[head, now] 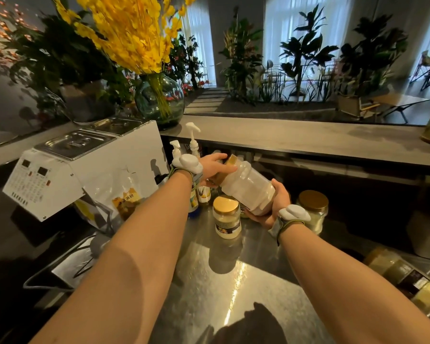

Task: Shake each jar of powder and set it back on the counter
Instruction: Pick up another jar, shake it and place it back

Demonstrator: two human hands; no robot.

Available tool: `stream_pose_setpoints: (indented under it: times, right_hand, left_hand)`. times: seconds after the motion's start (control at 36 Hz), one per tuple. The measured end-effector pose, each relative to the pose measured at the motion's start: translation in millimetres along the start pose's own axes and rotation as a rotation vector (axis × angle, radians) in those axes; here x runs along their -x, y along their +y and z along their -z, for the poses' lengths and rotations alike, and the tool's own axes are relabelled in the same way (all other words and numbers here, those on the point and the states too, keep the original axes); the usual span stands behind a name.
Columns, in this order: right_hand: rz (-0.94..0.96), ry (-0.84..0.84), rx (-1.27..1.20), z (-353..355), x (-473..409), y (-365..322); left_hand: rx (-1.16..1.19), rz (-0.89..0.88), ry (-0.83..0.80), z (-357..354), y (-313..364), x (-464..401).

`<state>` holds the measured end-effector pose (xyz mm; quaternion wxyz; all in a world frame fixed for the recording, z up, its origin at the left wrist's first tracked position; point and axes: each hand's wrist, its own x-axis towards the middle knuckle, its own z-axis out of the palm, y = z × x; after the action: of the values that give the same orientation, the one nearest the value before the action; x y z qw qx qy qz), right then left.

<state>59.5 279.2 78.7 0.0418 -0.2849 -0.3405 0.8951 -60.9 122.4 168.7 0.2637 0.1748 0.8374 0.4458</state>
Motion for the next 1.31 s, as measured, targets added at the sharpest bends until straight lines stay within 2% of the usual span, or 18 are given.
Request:
stream_pose_setpoints:
  times: [0.17,0.28,0.39,0.5,0.58,0.69,0.83,0.89,1.0,1.06,1.17,1.25,1.31]
  right_hand:
    - [-0.017,-0.008,-0.003,1,0,9]
    - [-0.012,-0.010,-0.021,3,-2,9]
    - [-0.010,-0.012,-0.008,4,-5,8]
    - [-0.030,-0.024,-0.012,9,-11,10]
    - [-0.040,-0.031,-0.010,10,-15,11]
    - [-0.043,-0.040,0.009,10,-16,12]
    - [-0.046,-0.049,-0.005,12,-14,11]
    - [-0.039,-0.052,0.002,13,-15,11]
    - [-0.028,-0.036,0.023,15,-16,12]
    - [-0.022,-0.030,0.030,16,-15,12]
    - [-0.024,-0.025,0.032,20,-13,11]
    - [-0.021,-0.021,0.040,19,-11,10]
    - [-0.021,-0.019,0.041,18,-9,11]
  left_hand:
    - [0.026,-0.047,-0.132,-2,-9,-2]
    - [0.035,-0.038,-0.046,-4,-8,-2]
    - [-0.085,-0.014,0.017,-4,-9,-5]
    - [0.034,-0.037,-0.024,0,-8,-8]
    - [0.125,-0.016,0.057,-2,-2,-7]
    - [0.050,0.048,0.052,-4,-2,-3]
    - [0.293,0.006,-0.007,-1,-12,-9]
    - [0.325,-0.011,0.022,-2,-10,-8]
    - [0.115,0.055,0.021,-3,-4,-7]
    - [0.012,0.034,0.010,-3,-4,-4]
    - [0.044,-0.031,-0.075,-1,-7,-6]
    - [0.127,0.026,-0.012,-2,-4,-7]
    - [0.014,0.086,0.001,-6,1,-1]
